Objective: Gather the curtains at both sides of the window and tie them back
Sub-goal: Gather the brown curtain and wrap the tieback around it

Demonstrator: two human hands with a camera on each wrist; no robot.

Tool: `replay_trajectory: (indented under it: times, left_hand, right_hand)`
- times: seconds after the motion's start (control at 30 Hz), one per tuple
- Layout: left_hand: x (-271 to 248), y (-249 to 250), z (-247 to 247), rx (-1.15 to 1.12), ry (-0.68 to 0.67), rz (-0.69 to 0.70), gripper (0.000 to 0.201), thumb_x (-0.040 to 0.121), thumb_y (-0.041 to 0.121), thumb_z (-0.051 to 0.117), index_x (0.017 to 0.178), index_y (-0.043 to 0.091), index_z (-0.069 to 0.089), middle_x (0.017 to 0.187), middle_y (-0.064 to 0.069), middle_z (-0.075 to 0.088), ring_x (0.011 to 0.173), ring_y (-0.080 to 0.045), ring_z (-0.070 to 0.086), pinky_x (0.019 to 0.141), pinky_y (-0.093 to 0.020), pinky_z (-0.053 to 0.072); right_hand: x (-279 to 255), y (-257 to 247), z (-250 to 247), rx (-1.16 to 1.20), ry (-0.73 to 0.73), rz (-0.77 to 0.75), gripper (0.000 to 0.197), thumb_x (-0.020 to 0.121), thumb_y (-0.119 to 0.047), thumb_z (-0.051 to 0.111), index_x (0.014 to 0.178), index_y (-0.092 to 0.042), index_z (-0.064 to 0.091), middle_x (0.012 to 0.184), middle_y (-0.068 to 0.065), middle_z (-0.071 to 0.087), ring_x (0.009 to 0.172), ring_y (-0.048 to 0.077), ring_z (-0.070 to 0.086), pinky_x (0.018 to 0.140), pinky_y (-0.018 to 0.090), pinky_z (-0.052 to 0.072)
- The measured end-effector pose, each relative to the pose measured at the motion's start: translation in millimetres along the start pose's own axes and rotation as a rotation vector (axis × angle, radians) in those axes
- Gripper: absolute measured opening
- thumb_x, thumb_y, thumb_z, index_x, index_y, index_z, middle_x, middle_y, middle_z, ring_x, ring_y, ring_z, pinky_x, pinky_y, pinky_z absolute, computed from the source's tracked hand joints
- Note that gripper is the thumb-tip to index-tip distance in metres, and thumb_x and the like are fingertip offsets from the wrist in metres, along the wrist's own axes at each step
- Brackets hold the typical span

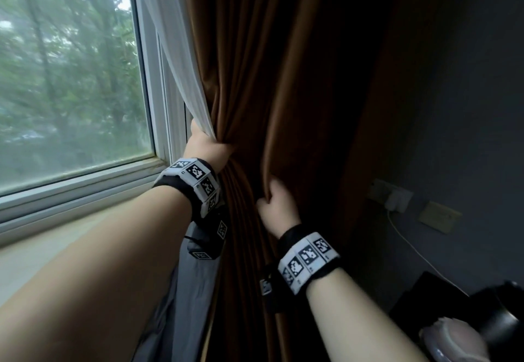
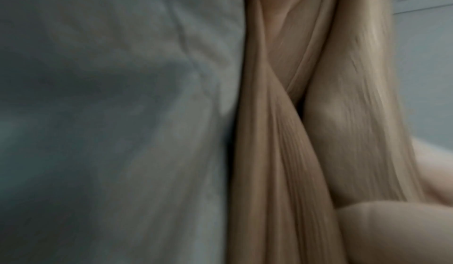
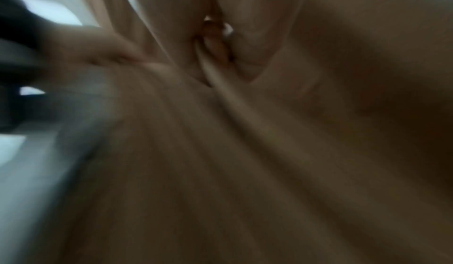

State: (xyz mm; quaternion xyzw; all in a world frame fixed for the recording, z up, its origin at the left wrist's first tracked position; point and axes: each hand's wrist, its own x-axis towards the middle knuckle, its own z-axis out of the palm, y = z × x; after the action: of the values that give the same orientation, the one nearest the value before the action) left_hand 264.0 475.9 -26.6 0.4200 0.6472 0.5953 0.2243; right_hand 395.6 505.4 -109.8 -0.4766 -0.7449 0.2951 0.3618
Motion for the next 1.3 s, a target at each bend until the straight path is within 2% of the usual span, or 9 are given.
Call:
replay_trajectory:
  times: [0.13, 0.27, 0.5, 0.63, 0.73, 0.83, 0.97, 1.13, 1.3]
  left_hand:
    - [0, -3, -7, 0.045, -0.038, 0.007, 0.078, 0.08, 0.023, 0.068, 0.141, 0.014, 0.019, 0.104, 0.002, 0.046, 0.094, -0.017, 0.048, 0.081, -0.023, 0.035]
    - [-2, -1, -18, -0.069, -0.138, 0.005, 0.095, 0.072, 0.04, 0.075, 0.141, 0.014, 0.015, 0.111, 0.009, 0.044, 0.098, -0.011, 0.049, 0.085, -0.023, 0.038]
    - [16, -8, -36, 0.152, -0.136, 0.016, 0.075, 0.076, 0.022, 0.068, 0.135, 0.011, 0.023, 0.092, -0.001, 0.05, 0.086, -0.022, 0.051, 0.076, -0.026, 0.037]
    - [20, -10, -32, 0.089, -0.176, 0.052, 0.07, 0.078, 0.013, 0.064, 0.136, 0.014, 0.024, 0.08, 0.008, 0.045, 0.066, -0.011, 0.047, 0.065, -0.022, 0.038]
    - [23, -12, -27, 0.061, -0.171, 0.039, 0.061, 0.079, 0.013, 0.061, 0.129, 0.017, 0.028, 0.074, 0.01, 0.042, 0.06, -0.005, 0.044, 0.05, -0.02, 0.032]
    - [31, -13, -21, 0.072, -0.149, 0.021, 0.062, 0.079, 0.015, 0.062, 0.13, 0.017, 0.026, 0.074, 0.009, 0.042, 0.06, -0.007, 0.045, 0.062, -0.026, 0.039]
    - [41, -12, -9, 0.099, -0.074, 0.001, 0.072, 0.078, 0.018, 0.062, 0.137, 0.019, 0.02, 0.082, 0.004, 0.046, 0.068, -0.021, 0.05, 0.073, -0.029, 0.038]
    - [47, -14, 11, 0.087, 0.006, -0.014, 0.073, 0.075, 0.02, 0.063, 0.135, 0.022, 0.022, 0.094, 0.0, 0.049, 0.082, -0.027, 0.052, 0.076, -0.032, 0.042]
    - [45, -15, 21, 0.071, 0.036, 0.0, 0.065, 0.076, 0.02, 0.064, 0.13, 0.02, 0.027, 0.077, 0.007, 0.046, 0.065, -0.017, 0.05, 0.068, -0.029, 0.037]
  right_hand:
    - [-2, -29, 20, -0.075, -0.151, -0.021, 0.049, 0.089, -0.001, 0.044, 0.136, -0.01, 0.042, 0.139, 0.013, 0.046, 0.128, 0.027, 0.043, 0.109, 0.03, 0.03]
    - [-1, -43, 25, -0.196, -0.233, -0.051, 0.052, 0.088, -0.005, 0.046, 0.138, -0.022, 0.04, 0.135, 0.01, 0.053, 0.122, 0.029, 0.05, 0.104, 0.034, 0.04]
    - [3, -44, 27, 0.063, -0.249, -0.079, 0.053, 0.083, 0.006, 0.053, 0.134, -0.009, 0.047, 0.135, 0.011, 0.052, 0.125, 0.016, 0.046, 0.107, 0.023, 0.03]
    - [20, -12, -16, 0.224, 0.205, 0.074, 0.037, 0.087, -0.009, 0.058, 0.123, -0.015, 0.059, 0.123, 0.003, 0.057, 0.113, 0.016, 0.052, 0.106, 0.028, 0.036]
    - [44, 24, -61, 0.218, 0.622, 0.366, 0.053, 0.084, -0.032, 0.063, 0.133, -0.021, 0.047, 0.128, 0.004, 0.053, 0.117, 0.023, 0.052, 0.101, 0.036, 0.042]
    - [69, 51, -99, 0.114, 0.679, 0.572, 0.095, 0.071, -0.05, 0.069, 0.146, -0.022, 0.018, 0.146, 0.011, 0.034, 0.133, 0.032, 0.036, 0.11, 0.049, 0.031]
    - [100, 71, -129, 0.093, 0.655, 0.606, 0.113, 0.064, -0.053, 0.073, 0.147, -0.028, 0.0, 0.15, 0.012, 0.029, 0.135, 0.032, 0.033, 0.11, 0.052, 0.027]
    - [115, 66, -117, 0.078, 0.598, 0.426, 0.048, 0.094, -0.034, 0.049, 0.133, -0.007, 0.042, 0.133, 0.015, 0.052, 0.119, 0.032, 0.052, 0.094, 0.034, 0.04]
    - [91, 46, -63, 0.098, 0.448, 0.205, 0.034, 0.094, -0.019, 0.044, 0.127, -0.013, 0.051, 0.123, 0.012, 0.059, 0.114, 0.03, 0.055, 0.092, 0.03, 0.04]
